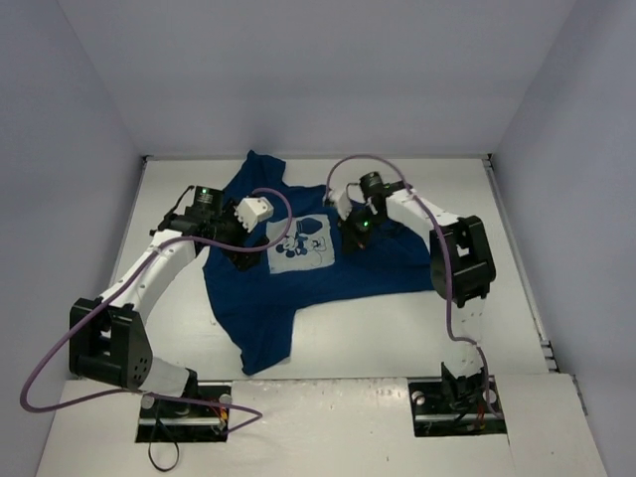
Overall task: Fold and stack the t-shirts
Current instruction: Flatten out the tshirt
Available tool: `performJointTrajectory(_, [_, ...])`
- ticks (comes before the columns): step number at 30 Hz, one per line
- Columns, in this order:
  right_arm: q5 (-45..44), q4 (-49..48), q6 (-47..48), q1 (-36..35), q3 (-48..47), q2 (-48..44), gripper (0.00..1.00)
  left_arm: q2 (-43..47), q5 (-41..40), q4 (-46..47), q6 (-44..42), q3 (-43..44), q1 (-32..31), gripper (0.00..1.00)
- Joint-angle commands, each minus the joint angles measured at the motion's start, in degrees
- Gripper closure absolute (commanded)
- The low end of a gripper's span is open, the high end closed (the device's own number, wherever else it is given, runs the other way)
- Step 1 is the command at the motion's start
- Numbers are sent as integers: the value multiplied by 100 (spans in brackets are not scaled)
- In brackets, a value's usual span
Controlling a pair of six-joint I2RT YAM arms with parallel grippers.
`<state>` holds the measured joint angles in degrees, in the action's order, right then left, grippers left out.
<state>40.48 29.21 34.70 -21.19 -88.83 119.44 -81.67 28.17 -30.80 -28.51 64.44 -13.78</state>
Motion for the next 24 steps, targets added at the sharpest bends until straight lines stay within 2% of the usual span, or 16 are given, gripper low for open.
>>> performJointTrajectory(1, [-1508,497,1217,-267,1052,-577,96,248,74,100,-172,-27,111,4])
performJointTrajectory(4, [-1448,550,1419,-278,1232,-921,69,185,148,92,-171,-18,175,4])
performJointTrajectory(6, [-1208,545,1286,-193,1102,-1147,66,132,227,92,-136,13,207,4])
performJointTrajectory(10, [-393,559,574,140,198,-1452,67,46,319,95,-89,72,235,4])
performJointTrajectory(13, [146,559,179,548,-185,-1589,73,54,321,100,-102,87,244,4])
performJointTrajectory(18, [-184,489,22,756,164,-1561,89,-15,203,153,-114,107,241,4])
performJointTrajectory(21, [-391,445,-262,761,314,-1305,88,-151,44,153,-37,205,231,4])
performJointTrajectory(24, [-508,332,-560,765,348,-991,80,-253,-40,163,76,253,235,4])
